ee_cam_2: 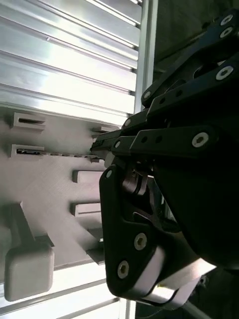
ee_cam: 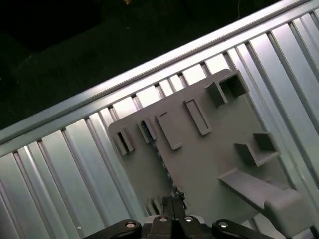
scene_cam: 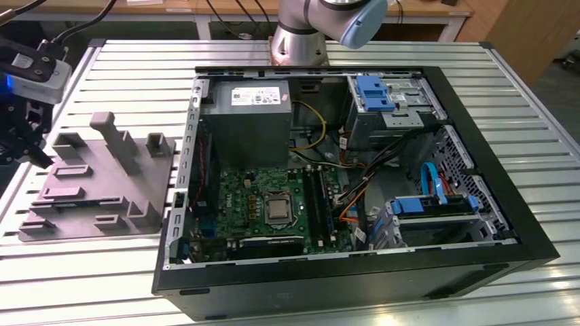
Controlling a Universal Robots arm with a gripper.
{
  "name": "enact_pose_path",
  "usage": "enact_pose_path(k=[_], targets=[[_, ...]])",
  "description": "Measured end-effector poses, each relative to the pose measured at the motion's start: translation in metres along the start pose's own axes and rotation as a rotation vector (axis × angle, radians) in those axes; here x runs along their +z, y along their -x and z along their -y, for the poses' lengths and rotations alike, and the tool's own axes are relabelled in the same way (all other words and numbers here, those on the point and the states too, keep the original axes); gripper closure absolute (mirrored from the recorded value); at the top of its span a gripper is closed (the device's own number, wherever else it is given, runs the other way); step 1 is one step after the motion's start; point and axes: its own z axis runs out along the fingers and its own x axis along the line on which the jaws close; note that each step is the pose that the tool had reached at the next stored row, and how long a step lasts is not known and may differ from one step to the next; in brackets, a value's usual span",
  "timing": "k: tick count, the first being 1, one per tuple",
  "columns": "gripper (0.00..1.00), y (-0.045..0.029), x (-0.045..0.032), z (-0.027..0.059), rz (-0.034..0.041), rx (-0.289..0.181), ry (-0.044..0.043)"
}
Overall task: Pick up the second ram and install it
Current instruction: 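Pick up the second ram and move it above second insertion slot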
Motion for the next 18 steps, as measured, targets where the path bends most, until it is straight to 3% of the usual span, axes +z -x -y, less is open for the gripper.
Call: enact_pose_path(k=[18], targets=[[0.90, -0.0001, 0.0030, 0.0002, -0.0145, -0.328, 0.0079]])
